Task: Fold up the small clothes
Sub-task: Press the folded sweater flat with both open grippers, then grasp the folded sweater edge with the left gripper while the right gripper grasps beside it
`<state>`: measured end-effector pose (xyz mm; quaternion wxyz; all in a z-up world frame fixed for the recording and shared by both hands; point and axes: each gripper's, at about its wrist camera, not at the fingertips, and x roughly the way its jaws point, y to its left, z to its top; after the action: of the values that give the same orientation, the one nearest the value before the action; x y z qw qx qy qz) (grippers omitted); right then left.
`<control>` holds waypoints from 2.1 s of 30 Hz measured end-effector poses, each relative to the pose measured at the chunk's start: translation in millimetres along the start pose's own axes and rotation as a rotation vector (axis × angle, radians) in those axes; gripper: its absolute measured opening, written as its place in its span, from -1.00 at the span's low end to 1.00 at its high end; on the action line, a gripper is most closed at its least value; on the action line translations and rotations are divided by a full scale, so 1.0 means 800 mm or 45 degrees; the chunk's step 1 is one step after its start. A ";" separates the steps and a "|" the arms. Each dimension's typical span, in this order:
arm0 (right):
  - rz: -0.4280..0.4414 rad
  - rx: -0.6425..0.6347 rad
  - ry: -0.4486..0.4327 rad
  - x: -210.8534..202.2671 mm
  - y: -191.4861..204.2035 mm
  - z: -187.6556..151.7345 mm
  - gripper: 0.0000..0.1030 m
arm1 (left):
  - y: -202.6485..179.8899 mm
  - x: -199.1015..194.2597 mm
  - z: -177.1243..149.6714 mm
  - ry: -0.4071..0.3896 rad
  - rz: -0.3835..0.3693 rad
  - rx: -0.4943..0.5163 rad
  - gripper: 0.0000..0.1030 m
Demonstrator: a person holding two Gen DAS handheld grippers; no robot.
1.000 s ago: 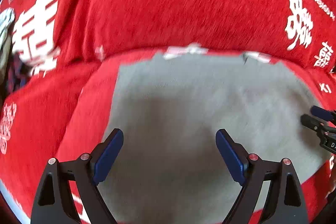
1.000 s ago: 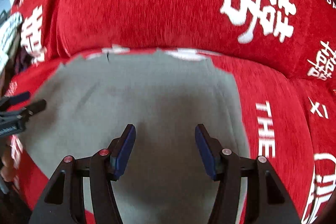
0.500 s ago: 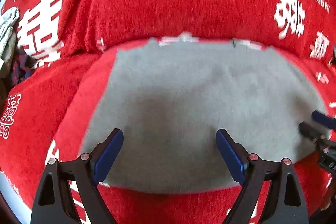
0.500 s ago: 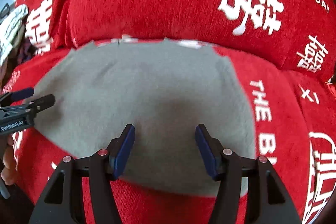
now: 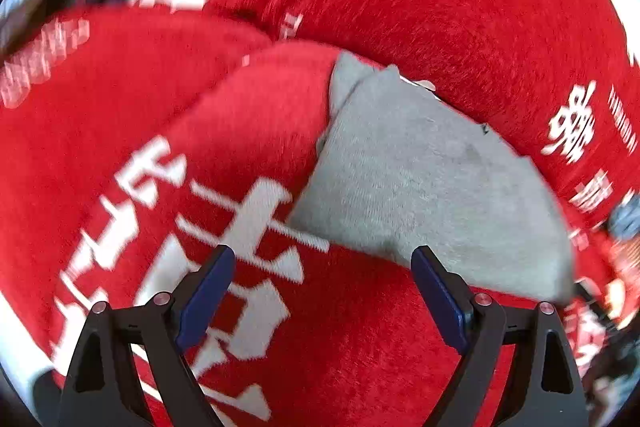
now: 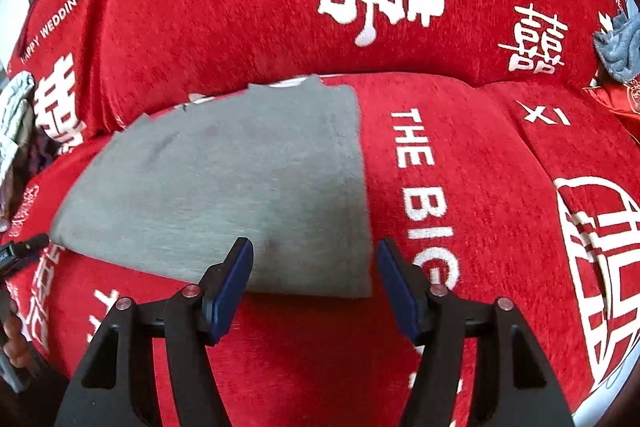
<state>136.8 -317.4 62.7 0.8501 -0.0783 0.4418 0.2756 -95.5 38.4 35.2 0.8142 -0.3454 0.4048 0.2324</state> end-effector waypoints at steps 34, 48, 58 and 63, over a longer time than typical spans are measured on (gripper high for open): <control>0.282 -0.226 0.477 0.213 0.316 0.180 0.36 | -0.038 0.036 0.025 -0.213 -0.123 0.117 -0.59; -0.089 -0.673 0.684 0.321 0.498 0.137 0.73 | -0.027 0.045 0.025 -0.171 -0.129 0.071 -0.59; 0.102 -0.470 0.634 0.290 0.435 0.161 -0.58 | -0.044 0.039 0.028 -0.192 -0.036 0.143 -0.61; 0.213 -0.378 0.602 0.275 0.413 0.175 -0.60 | -0.051 0.032 0.026 -0.199 0.016 0.181 -0.64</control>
<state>158.7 99.6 8.4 0.6770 -0.2272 0.5876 0.3804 -43.8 29.6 38.9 0.8643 -0.2651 0.3575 0.2345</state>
